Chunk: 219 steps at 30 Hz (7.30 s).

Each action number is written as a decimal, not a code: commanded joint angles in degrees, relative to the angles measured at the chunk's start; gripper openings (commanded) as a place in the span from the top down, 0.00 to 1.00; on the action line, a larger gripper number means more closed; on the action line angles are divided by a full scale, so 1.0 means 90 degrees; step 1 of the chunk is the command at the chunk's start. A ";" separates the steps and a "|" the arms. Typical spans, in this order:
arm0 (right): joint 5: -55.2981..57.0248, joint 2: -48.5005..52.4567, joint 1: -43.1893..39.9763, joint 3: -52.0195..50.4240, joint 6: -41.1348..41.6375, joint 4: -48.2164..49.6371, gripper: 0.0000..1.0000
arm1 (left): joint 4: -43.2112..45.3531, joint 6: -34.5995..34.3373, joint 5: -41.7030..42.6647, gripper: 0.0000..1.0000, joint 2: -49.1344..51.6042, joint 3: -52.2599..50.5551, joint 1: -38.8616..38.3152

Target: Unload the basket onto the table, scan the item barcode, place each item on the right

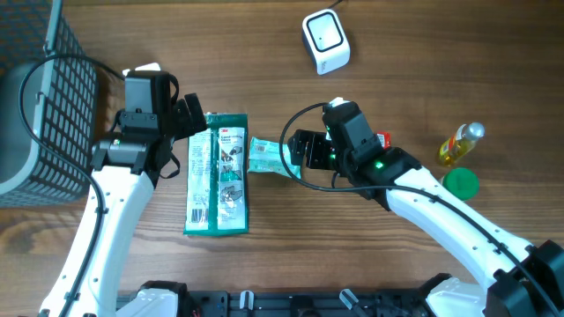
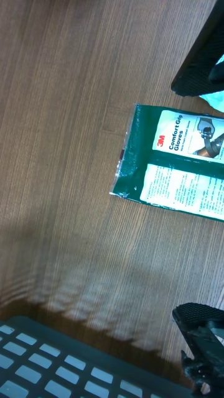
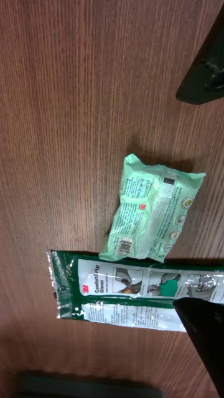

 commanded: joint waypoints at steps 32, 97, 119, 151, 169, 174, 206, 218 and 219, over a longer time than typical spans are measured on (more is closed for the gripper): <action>-0.0175 0.0260 -0.0029 0.0039 0.0799 0.0090 0.20 | 0.0019 -0.0100 -0.0036 0.00 -0.0017 0.0073 0.0027; -0.1333 -0.0937 -0.0369 0.0041 -0.4833 0.0090 0.96 | 0.0019 -0.0100 -0.0036 0.00 -0.0017 0.0073 0.0027; -0.1991 -0.1996 -0.0369 0.0041 -0.6081 -0.1287 0.96 | 0.0019 -0.0102 -0.0036 0.00 -0.0017 0.0073 0.0027; 0.2069 0.1433 -0.1120 0.5982 -0.7354 -0.3993 0.96 | 0.0019 -0.0102 -0.0036 0.00 -0.0017 0.0073 0.0027; 0.4920 0.4342 -0.1226 0.5979 -0.8687 0.0857 0.96 | 0.0019 -0.0102 -0.0036 0.00 -0.0017 0.0073 0.0027; 0.4918 0.4658 -0.1226 0.5977 -0.8672 0.0954 0.96 | 0.0019 -0.0100 -0.0036 0.00 -0.0017 0.0073 0.0027; 0.2125 0.4881 -0.1105 0.5909 -0.6832 -0.0508 0.96 | 0.0019 -0.0100 -0.0036 0.00 -0.0017 0.0073 0.0027; 0.1056 0.4877 -0.1105 0.5911 -0.6606 -0.0884 0.96 | 0.0019 -0.0100 -0.0036 0.00 -0.0017 0.0073 0.0027; 0.1144 0.4828 -0.1107 0.5911 -0.6516 -0.0901 0.96 | 0.0019 -0.0102 -0.0036 0.00 -0.0017 0.0073 0.0027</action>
